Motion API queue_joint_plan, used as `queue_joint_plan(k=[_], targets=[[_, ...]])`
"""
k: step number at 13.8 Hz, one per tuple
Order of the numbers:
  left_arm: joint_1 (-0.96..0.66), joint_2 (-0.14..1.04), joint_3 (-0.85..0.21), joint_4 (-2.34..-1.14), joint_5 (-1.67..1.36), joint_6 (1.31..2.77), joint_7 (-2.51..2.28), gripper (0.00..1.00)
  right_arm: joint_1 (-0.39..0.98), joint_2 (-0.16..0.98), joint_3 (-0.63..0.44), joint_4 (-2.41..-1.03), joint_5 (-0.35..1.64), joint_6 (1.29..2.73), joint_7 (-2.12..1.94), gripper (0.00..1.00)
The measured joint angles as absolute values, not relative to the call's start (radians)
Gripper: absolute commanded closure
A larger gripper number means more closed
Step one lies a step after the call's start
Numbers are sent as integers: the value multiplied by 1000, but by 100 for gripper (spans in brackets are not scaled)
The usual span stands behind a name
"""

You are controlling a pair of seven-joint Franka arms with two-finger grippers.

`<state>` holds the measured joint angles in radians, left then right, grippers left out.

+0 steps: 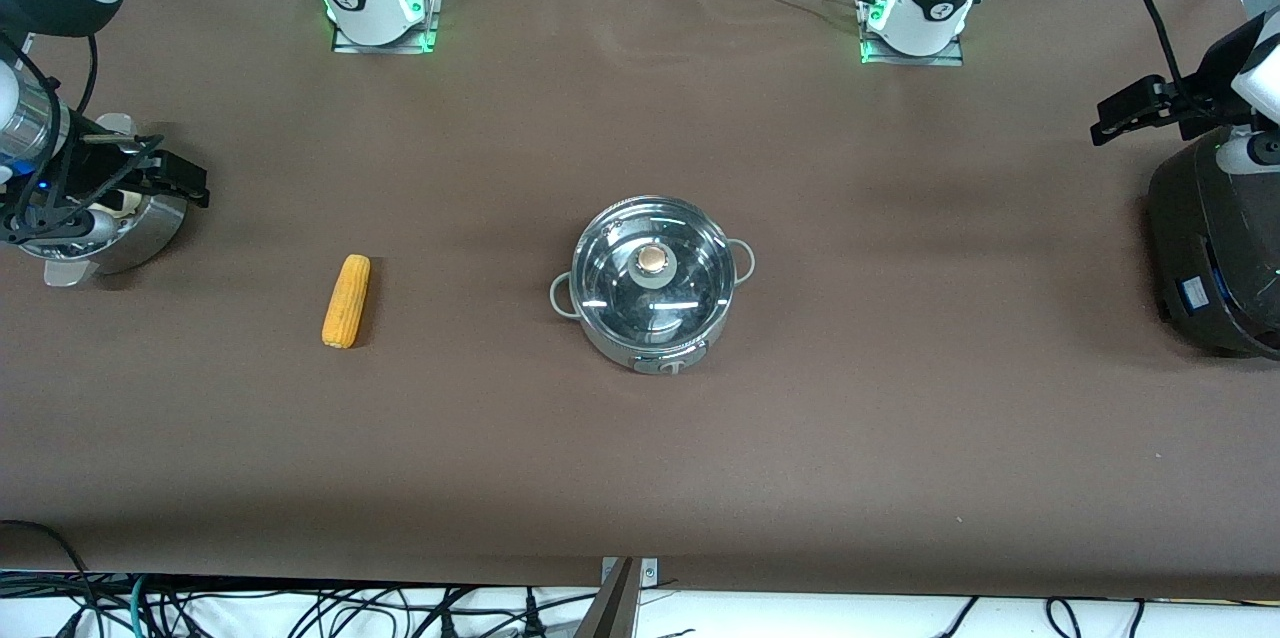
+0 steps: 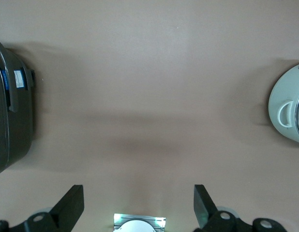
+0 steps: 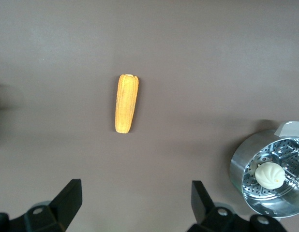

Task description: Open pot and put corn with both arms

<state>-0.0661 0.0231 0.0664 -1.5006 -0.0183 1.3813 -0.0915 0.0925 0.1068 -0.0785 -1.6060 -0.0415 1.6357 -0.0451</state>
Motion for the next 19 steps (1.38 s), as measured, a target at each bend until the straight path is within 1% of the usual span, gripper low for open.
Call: queue_joint_plan(k=[16,19], targets=[[-66,23,66,-1501,-18,1381,-91,0,93,108,-79,-1604,-42,1635,-45,0],[-66,23,66,-1500,-18,1381,-91,0,101,166,-72,-1609,-42,1624,-46,0]])
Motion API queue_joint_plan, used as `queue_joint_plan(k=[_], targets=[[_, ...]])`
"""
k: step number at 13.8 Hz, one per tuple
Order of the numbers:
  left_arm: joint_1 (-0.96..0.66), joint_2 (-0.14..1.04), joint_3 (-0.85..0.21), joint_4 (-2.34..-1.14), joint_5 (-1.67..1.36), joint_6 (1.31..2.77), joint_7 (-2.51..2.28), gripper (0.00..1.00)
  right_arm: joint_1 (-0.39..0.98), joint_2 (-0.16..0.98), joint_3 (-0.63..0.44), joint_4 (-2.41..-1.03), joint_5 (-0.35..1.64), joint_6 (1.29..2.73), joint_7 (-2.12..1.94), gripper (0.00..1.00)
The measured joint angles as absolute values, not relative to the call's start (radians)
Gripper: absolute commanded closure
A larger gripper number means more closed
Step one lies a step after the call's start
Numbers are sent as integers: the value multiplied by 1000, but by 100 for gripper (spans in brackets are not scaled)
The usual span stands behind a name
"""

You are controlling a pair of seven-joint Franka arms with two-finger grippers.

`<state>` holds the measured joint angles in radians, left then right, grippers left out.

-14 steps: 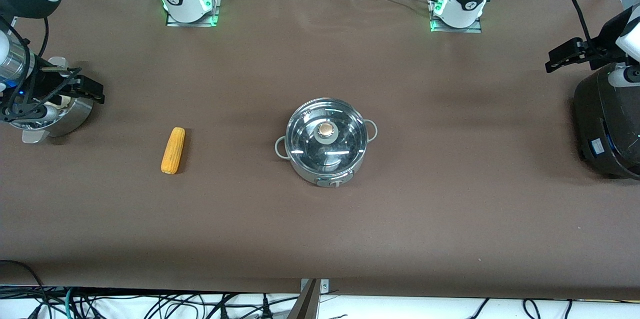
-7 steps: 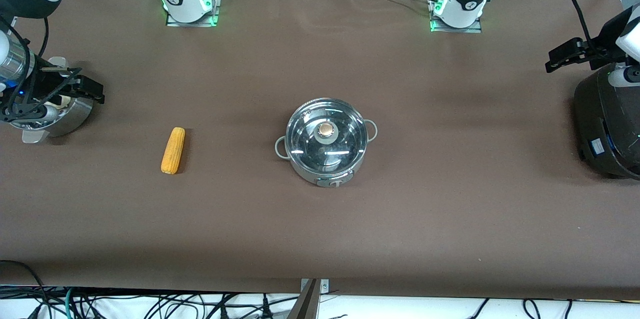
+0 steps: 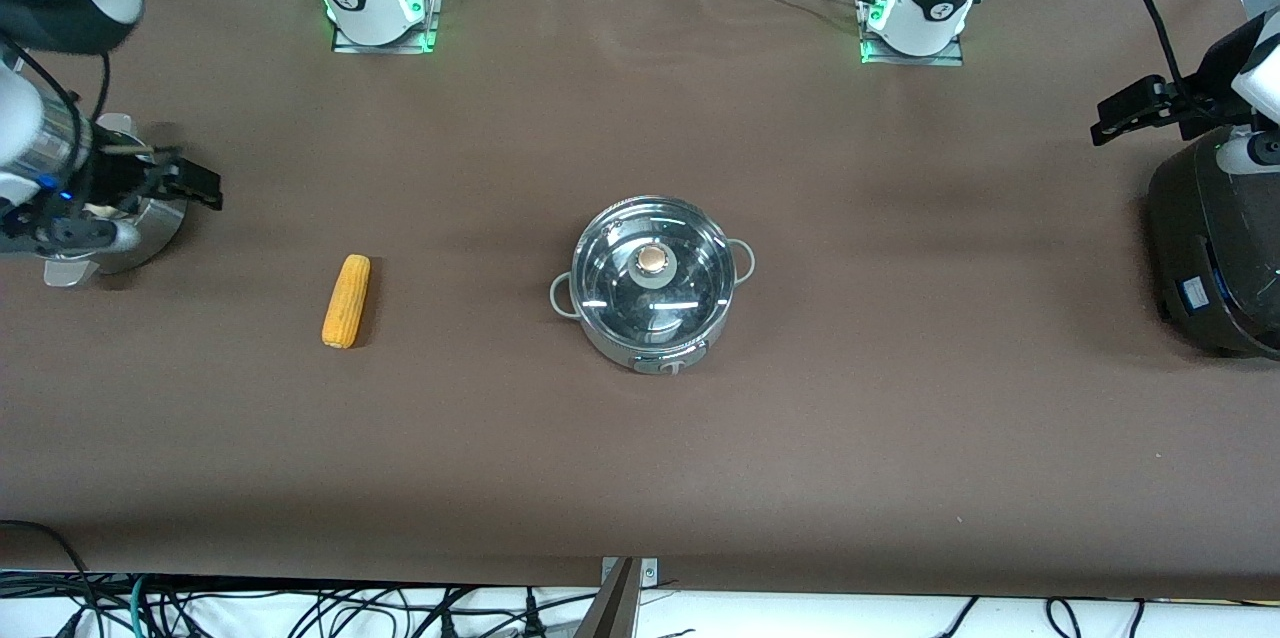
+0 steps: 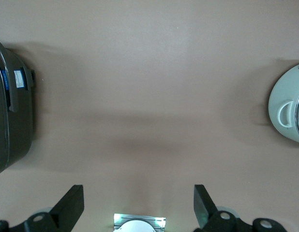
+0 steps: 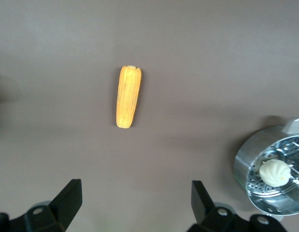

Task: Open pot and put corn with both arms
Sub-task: 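Reach the right gripper down to the yellow corn cob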

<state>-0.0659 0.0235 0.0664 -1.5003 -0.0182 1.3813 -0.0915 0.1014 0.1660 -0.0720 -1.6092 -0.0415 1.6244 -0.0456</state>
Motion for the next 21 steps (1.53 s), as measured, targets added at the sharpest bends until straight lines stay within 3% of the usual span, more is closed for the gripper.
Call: queue_joint_plan(k=[6,13,21], targets=[[-66,24,65,-1500,-18,1381,-92,0,90,326,-79,-1612,-40,1761,-45,0],[-68,24,61,-1500,-18,1381,-92,0,69,524,-79,-1719,57,2039,-42,0],[-86,74,44,-1505,-23,1378,-89,1,101,565,-69,-1726,96,2059,28,0]])
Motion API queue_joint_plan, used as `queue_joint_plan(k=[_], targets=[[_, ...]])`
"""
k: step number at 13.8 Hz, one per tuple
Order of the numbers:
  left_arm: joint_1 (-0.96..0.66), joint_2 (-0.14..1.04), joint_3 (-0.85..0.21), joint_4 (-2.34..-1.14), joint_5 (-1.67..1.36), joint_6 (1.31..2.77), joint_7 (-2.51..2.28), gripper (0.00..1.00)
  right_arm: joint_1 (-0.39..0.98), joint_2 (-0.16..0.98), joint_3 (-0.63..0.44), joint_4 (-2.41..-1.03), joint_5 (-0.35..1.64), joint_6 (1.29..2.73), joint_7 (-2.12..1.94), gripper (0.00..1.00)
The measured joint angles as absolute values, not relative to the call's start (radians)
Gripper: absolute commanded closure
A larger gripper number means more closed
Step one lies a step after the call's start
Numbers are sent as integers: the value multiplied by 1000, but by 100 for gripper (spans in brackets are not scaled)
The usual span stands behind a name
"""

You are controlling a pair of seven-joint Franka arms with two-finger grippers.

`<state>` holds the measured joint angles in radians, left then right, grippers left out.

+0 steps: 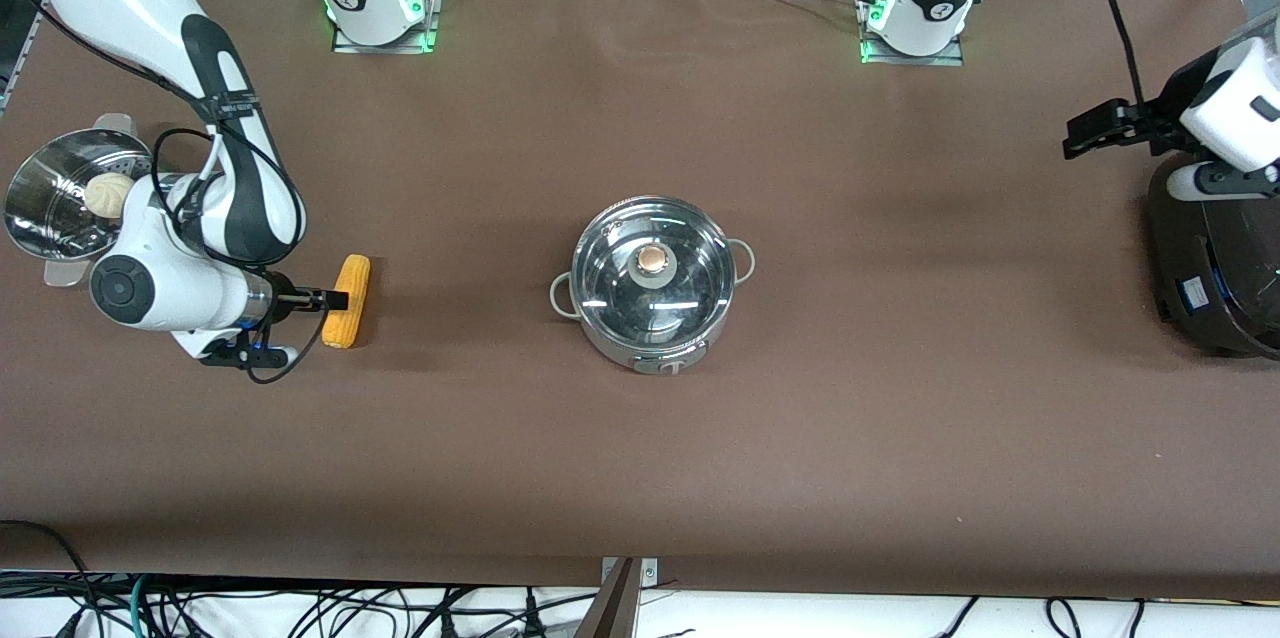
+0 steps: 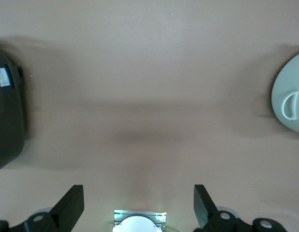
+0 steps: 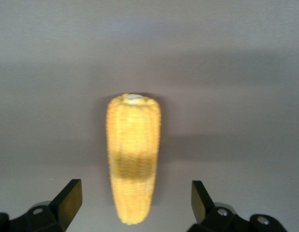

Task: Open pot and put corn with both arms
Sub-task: 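Reach the right gripper down to the yellow corn cob, then grasp the corn with the right gripper while the left gripper reaches the lid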

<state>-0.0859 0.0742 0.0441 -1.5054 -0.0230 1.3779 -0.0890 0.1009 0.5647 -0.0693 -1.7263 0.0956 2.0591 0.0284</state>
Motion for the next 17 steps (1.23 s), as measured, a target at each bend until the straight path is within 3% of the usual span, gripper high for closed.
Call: queue_joint_plan(k=[3,7,16,17], targets=[[-93,85,-42,-1506,-58,1388,-152,3,142,565,-68,-1757,96,2123,74,0],[-185,170,-174,-1501,-64,1543,-508,4,144,588,-72,-1790,96,2200,71,0],[-448,495,-184,-1288,-64,1710,-934,4,136,610,-76,-1794,96,2235,53,1],[-478,530,-180,-1277,-62,1737,-950,4,136,612,-76,-1794,96,2236,53,10]])
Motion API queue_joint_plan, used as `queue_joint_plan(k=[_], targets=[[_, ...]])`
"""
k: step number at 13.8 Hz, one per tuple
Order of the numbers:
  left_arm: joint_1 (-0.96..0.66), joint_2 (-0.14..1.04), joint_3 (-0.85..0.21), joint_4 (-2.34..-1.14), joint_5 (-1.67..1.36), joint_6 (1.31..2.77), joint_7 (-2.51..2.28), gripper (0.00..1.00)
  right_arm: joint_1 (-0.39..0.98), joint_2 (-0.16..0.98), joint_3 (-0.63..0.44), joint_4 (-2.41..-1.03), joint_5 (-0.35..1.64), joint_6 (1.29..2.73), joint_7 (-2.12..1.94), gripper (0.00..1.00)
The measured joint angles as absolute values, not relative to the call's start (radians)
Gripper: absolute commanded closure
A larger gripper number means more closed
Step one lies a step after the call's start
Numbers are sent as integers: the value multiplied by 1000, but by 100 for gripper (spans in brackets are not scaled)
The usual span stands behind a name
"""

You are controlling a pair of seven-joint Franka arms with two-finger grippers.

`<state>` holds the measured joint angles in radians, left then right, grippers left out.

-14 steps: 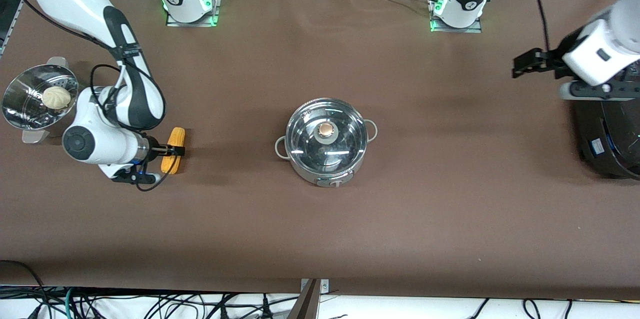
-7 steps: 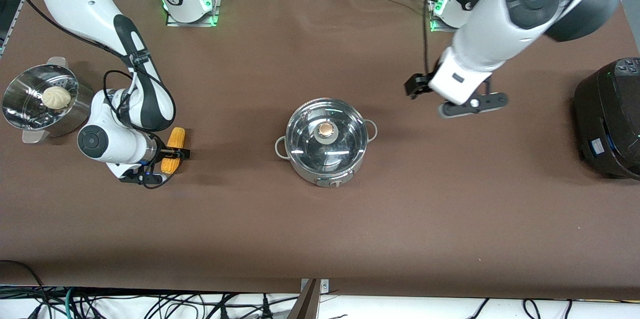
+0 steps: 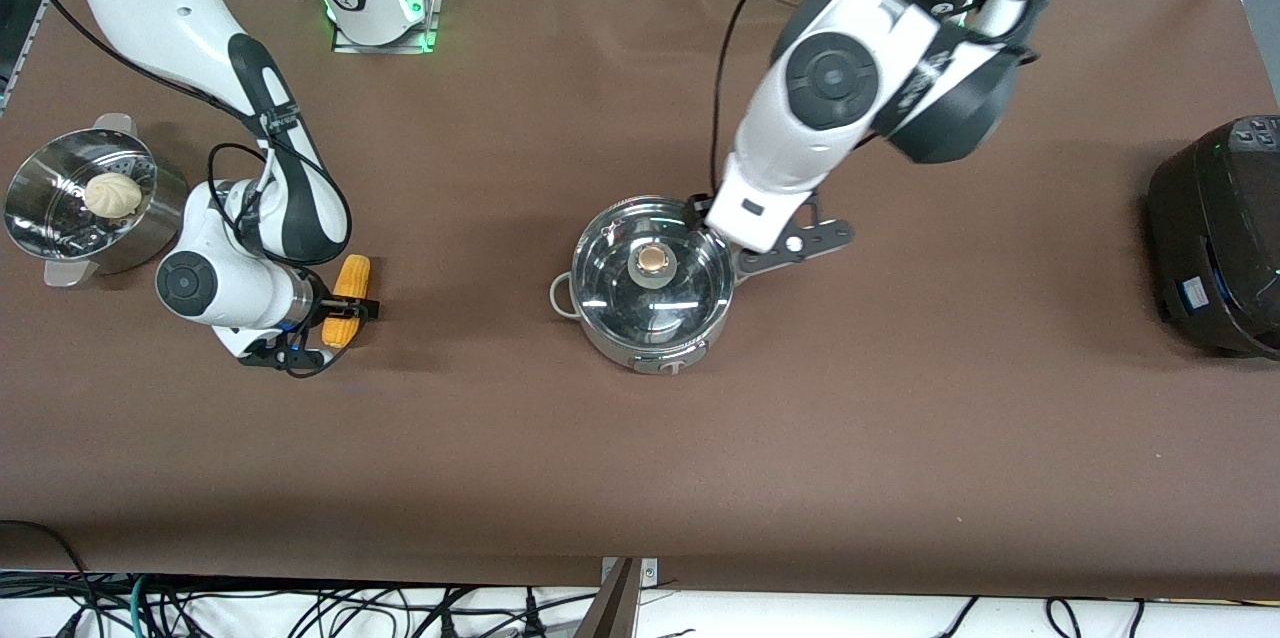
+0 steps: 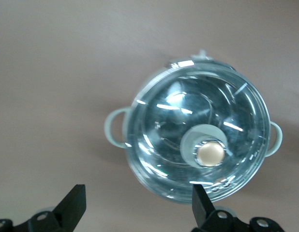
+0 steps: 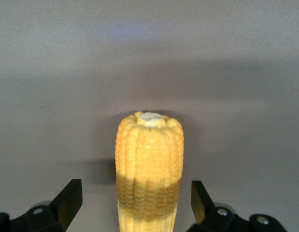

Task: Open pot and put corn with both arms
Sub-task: 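Grasp the corn with the right gripper while the left gripper reaches the lid, then lift the glass lid off the pot with the left gripper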

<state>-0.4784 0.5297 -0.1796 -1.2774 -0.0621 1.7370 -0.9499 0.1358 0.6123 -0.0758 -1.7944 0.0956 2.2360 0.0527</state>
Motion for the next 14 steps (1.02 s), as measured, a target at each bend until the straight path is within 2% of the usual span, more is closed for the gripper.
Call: queue_joint_plan(k=[1,2,5,10,12,13,14], targets=[[-508,567,-173,-1259,-57,1760,-959,4,136,613,-76,-1795,96,2236,52,28],[-534,605,-169,-1236,-44,1775,-965,4,135,613,-76,-1797,96,2237,52,50],[-590,704,-166,-1163,-3,1814,-992,3,135,614,-76,-1806,96,2235,51,100],[-601,761,-156,-1141,26,1872,-996,4,135,611,-76,-1806,96,2225,49,100],[-602,766,-156,-1139,26,1883,-996,9,135,610,-76,-1803,96,2224,44,100],[-602,766,-156,-1138,27,1884,-996,16,135,608,-76,-1798,96,2222,41,100],[-602,766,-156,-1137,27,1884,-996,29,135,605,-76,-1789,96,2209,39,100]])
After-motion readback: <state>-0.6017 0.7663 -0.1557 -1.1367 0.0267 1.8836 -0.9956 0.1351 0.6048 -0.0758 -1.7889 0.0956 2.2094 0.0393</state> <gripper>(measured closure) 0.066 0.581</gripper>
